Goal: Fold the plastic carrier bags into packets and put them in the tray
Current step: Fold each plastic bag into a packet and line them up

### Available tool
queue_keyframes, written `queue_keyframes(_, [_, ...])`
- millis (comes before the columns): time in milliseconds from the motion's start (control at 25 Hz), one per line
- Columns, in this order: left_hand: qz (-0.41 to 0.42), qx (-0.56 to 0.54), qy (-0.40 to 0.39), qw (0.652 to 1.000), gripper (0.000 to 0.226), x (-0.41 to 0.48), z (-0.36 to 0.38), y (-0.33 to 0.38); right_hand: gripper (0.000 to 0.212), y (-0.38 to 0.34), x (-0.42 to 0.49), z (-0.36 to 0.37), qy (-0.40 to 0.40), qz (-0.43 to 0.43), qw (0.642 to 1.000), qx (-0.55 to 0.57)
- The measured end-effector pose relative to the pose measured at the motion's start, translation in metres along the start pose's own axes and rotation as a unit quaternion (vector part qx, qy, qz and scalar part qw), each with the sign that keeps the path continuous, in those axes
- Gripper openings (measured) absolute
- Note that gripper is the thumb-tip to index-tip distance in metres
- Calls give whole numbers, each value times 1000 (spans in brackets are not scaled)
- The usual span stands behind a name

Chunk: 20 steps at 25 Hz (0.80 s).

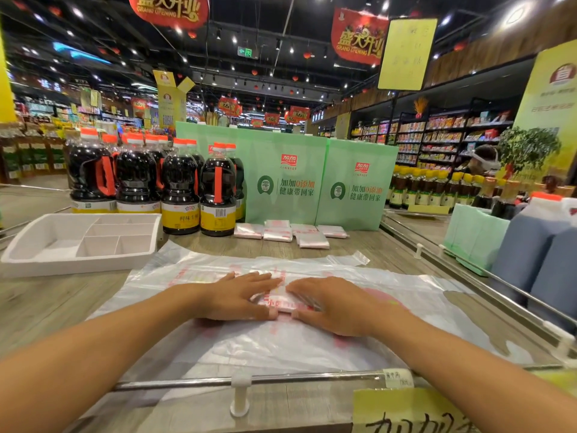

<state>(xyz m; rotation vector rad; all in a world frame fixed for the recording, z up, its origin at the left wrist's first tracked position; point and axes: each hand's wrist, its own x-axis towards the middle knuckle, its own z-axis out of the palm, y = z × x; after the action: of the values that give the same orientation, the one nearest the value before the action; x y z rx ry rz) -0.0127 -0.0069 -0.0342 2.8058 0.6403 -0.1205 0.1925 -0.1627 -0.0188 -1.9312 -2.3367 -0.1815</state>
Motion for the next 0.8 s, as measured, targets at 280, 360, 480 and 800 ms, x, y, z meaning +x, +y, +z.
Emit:
queue_keyframes(280, [-17,5,3,1000,91,2,0,-1,23,2,6,-5,37,-41,992,-118])
queue_keyframes(360, [-18,8,6,1000,89,1,1,2,22,8,6,-2,62,-53,988,-129])
queue_keyframes(480, [-10,14,18,1000,86,1,1,6,19,23,-1,-2,88,-72,980,-163])
queue_keyframes(800, [47,38,61,996,109,37,-45,21,24,81,-17,-32,225,-82,960,-145])
